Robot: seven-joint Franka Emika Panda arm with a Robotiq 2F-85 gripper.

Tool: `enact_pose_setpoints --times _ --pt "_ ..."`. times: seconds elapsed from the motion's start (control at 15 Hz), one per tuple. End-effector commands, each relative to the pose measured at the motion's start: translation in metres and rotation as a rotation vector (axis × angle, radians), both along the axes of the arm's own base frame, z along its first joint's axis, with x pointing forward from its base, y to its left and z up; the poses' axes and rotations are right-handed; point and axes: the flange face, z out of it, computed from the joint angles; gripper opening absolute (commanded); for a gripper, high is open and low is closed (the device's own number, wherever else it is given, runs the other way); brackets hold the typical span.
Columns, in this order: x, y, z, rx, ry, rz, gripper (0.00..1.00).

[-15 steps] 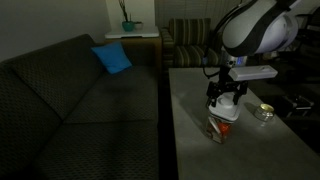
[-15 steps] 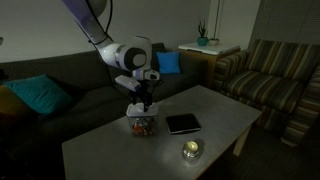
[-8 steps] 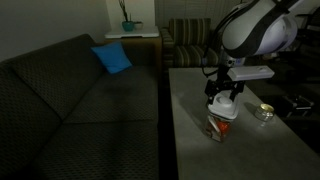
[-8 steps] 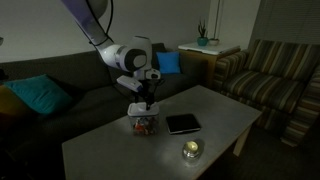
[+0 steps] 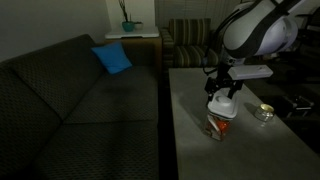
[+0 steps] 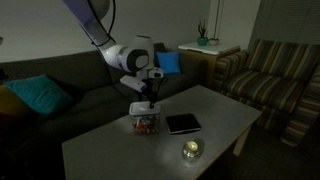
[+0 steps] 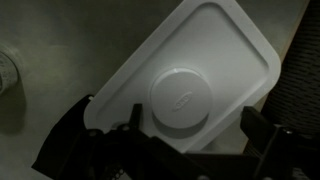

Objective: Press the button atop the lid and then put the lid on the table

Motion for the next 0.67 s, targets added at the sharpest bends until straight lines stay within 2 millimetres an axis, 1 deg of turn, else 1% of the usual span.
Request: enact_pose_setpoints --times 0.0,0.2,0.6 --pt "0.0078 -0.0108 -0.0027 -0.010 -0.012 0.009 1.00" --pt "0.0093 -0.0159 -0.0027 -0.031 -0.009 0.012 1.00" --pt "0.0059 -0.0206 -0.0055 -0.043 0.049 -0.009 1.00"
